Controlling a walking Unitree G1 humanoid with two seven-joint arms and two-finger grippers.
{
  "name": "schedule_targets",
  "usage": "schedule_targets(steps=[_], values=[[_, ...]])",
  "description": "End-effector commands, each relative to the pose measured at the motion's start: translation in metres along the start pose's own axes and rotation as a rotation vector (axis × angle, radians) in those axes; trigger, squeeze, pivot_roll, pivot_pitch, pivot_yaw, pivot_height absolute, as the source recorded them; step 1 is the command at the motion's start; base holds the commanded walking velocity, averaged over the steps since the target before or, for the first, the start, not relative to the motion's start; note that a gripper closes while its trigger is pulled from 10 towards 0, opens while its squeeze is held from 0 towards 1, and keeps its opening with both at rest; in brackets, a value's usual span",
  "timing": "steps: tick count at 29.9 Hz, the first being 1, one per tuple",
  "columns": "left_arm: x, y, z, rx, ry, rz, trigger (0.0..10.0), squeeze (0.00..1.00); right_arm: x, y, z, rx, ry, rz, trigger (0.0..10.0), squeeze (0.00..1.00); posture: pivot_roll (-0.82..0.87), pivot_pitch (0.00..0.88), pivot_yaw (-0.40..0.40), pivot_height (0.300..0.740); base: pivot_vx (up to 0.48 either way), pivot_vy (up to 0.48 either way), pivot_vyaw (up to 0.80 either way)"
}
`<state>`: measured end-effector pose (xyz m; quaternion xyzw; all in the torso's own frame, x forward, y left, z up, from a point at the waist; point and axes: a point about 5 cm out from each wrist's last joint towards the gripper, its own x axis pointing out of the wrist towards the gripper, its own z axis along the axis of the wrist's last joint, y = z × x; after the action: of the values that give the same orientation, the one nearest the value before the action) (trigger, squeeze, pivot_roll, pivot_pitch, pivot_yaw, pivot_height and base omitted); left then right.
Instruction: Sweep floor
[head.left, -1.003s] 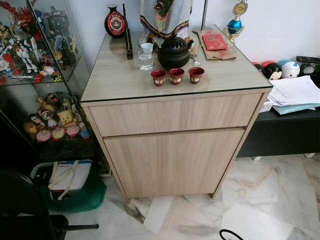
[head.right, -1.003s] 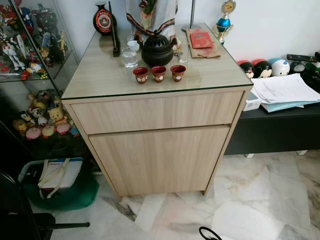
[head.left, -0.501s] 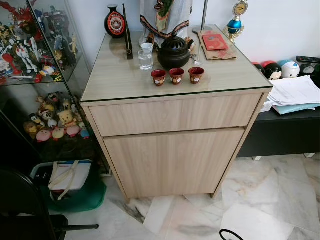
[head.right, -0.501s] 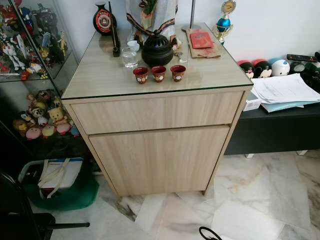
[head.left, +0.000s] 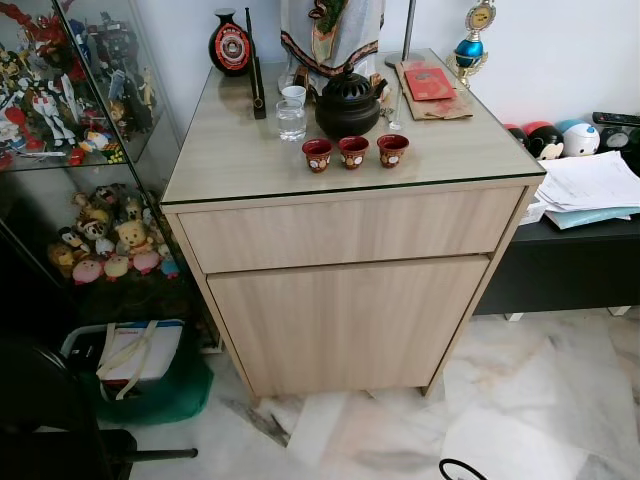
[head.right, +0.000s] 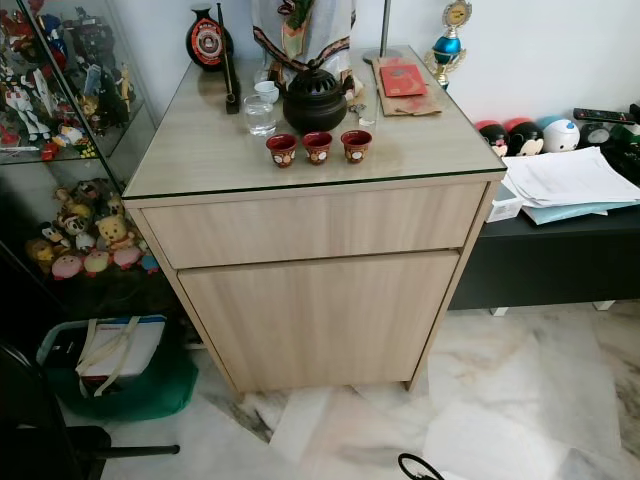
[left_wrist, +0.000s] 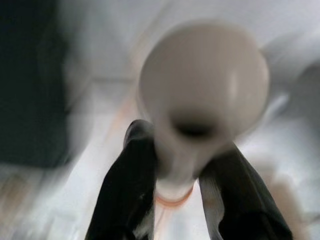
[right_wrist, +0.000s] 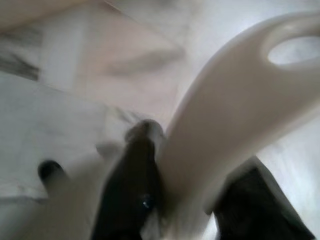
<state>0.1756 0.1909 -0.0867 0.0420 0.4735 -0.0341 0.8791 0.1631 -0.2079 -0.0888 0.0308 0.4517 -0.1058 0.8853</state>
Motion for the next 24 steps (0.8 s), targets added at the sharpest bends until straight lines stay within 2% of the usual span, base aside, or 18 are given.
schedule_targets(steps=[1,15,24], values=[[0.0,0.01,0.023,-0.024,-0.117,0.017,10.0,0.0,0.0,0.007,0.005,-0.041,-0.05,0.034,10.0,0.0,-0.14,0.0,0.009,0.74,0.0,0.0,0.0],[0.0,0.009,0.024,-0.021,-0.129,0.026,10.0,0.0,0.0,0.005,0.006,-0.044,-0.05,0.041,10.0,0.0,-0.13,0.0,0.006,0.74,0.0,0.0,0.0],[-0.004,0.025,0.018,-0.016,-0.131,0.069,10.0,0.0,0.0,0.001,0.004,-0.026,-0.045,0.026,10.0,0.0,-0.13,0.0,0.006,0.74,0.0,0.0,0.0]])
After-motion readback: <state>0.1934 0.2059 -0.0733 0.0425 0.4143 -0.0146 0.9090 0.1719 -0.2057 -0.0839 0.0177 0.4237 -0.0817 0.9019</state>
